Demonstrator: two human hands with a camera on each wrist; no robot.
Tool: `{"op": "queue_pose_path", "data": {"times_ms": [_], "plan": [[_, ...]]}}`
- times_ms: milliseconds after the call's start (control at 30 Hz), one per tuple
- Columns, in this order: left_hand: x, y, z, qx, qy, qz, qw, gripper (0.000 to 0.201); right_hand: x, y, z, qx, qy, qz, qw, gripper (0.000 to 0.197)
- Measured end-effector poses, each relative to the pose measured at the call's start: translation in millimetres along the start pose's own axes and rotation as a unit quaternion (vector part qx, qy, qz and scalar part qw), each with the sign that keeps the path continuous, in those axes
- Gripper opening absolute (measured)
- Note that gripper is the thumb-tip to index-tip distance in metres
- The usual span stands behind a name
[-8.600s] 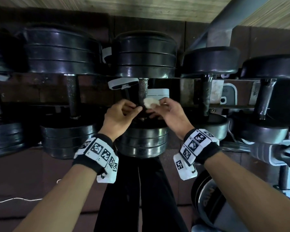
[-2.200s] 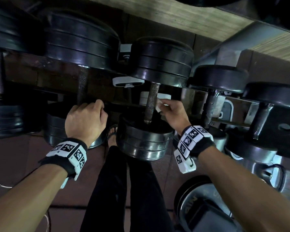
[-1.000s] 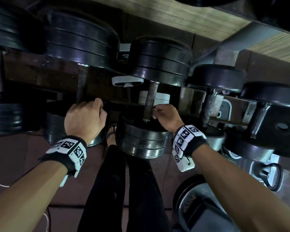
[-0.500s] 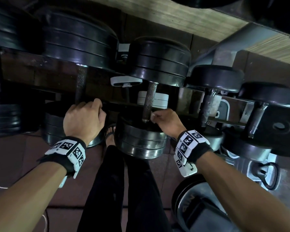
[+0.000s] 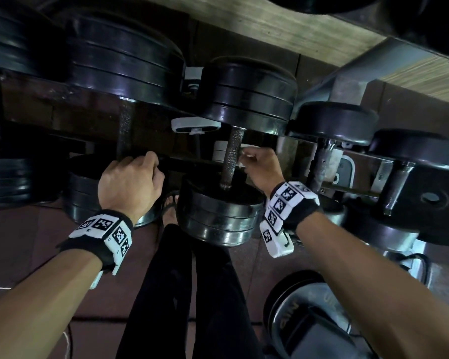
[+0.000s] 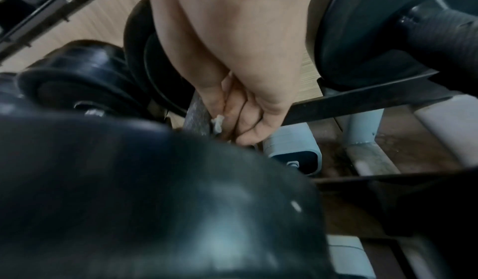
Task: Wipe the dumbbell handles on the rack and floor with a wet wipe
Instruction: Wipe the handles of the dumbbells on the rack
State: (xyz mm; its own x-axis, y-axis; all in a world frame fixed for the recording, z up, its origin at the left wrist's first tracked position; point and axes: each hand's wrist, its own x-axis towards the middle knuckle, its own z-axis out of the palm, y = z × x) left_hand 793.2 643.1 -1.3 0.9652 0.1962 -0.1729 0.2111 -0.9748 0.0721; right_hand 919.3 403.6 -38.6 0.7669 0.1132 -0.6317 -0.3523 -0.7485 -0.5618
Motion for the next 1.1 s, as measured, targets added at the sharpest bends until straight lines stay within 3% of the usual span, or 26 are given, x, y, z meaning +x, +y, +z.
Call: {"op": "queue_pose_path", "data": {"times_ms": [100,200,367,467,633,733,800,967,1033,1100], "plan": [[1,0,0,-0.001,-0.005,-0.002,1.000,0.007,-26,6,-2,-0.043,-0.074,0.010,0.996,0.021],[1,-1,0,-0.002,-0.009,-0.006,1.000,0.008,-29,9,-7,-0.066,-0.104,-0.007,0.992,0.024],[0,0,0,0.002,-0.011,-0.004,1.000,0.008,16,-7,-13,0.002,0.008,-0.030,1.000,0.021],[1,0,0,0.007,-0.011,-0.004,1.000,0.008,22,-6,-9,0.010,0.016,-0.025,0.999,0.023],[1,1,-1,0.006,-0.011,-0.006,1.000,0.008,-16,6,-5,-0.102,-0.126,-0.023,0.986,0.021],[1,2,-2,0.004,-0.014,-0.010,1.000,0.009,-32,12,-9,-0.100,-0.150,-0.030,0.983,0.026],[1,1,-1,0.002,-0.013,-0.010,1.000,0.009,-29,9,-13,-0.086,-0.122,-0.036,0.988,0.023],[0,1,-1,0.006,-0.011,-0.007,1.000,0.008,6,-12,-16,-0.029,0.059,-0.060,0.996,0.018],[1,1,-1,0.006,-0.010,-0.007,1.000,0.008,9,-16,-10,-0.018,0.084,-0.070,0.994,0.019],[1,1,-2,0.002,-0.011,-0.008,1.000,0.008,0,-13,-5,-0.032,0.064,-0.068,0.995,0.018]]}}
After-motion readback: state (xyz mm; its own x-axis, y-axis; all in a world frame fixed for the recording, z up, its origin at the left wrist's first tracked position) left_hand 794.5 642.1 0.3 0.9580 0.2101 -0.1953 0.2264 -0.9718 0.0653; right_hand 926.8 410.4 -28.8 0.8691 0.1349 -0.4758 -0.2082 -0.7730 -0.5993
